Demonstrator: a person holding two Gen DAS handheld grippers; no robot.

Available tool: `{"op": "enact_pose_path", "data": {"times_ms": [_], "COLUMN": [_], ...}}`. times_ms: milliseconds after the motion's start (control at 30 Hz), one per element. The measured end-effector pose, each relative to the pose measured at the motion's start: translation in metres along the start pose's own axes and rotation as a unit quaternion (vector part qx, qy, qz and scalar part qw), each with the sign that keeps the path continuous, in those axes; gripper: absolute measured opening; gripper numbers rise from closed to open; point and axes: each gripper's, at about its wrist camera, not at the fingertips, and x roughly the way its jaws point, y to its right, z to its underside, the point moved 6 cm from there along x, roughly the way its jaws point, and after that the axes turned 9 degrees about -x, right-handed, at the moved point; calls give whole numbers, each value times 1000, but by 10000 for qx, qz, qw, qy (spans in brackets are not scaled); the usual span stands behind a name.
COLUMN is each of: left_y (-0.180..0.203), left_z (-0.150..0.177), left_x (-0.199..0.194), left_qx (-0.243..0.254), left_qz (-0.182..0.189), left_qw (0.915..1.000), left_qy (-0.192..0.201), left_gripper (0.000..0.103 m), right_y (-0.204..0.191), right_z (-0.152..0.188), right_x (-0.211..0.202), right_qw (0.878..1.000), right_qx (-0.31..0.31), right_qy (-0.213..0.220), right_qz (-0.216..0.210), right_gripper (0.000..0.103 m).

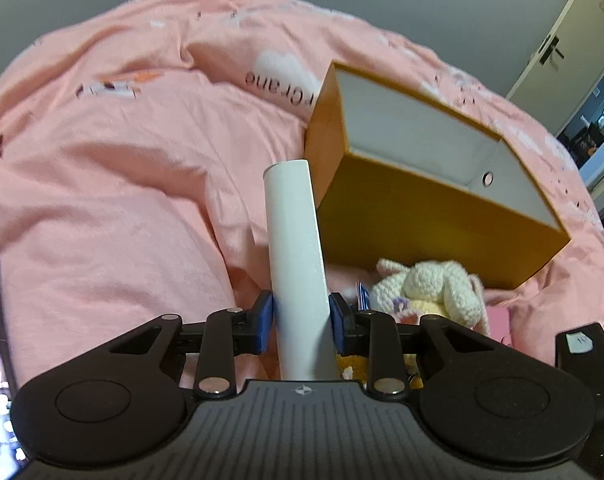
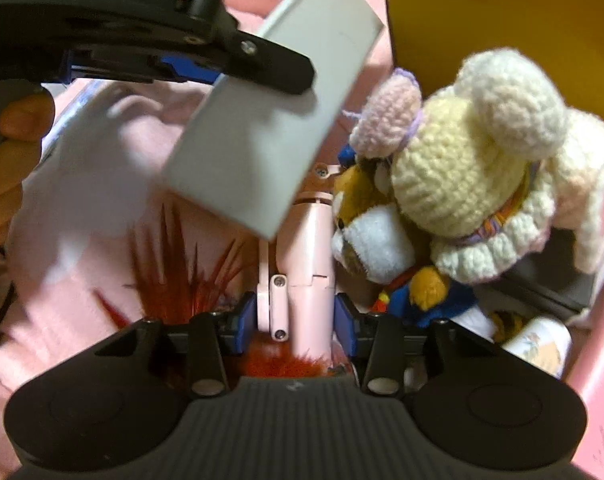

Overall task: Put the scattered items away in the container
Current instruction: 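Grasp the pink fire-extinguisher toy with the right tool and lift it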

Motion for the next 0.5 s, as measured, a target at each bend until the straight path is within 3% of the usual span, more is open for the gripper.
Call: {"op": "enact_pose_path", "data": {"times_ms": [300, 500], "left_y": [13, 32], "left_z": [-12, -11], "left_x": [-41, -58], "left_qx": [67, 244], "left_qz": [174, 354], "left_qw": [9985, 9966], "left_qy": [517, 703], "left_gripper": [32, 32], "right_y": [-18, 12], "right_z": [8, -12], "right_x": [-66, -111], "right_qw": [9962, 9878], "right_qx": [91, 344], "right_qy": [822, 1429], "right_qz": [282, 508], "right_gripper": [44, 44]}}
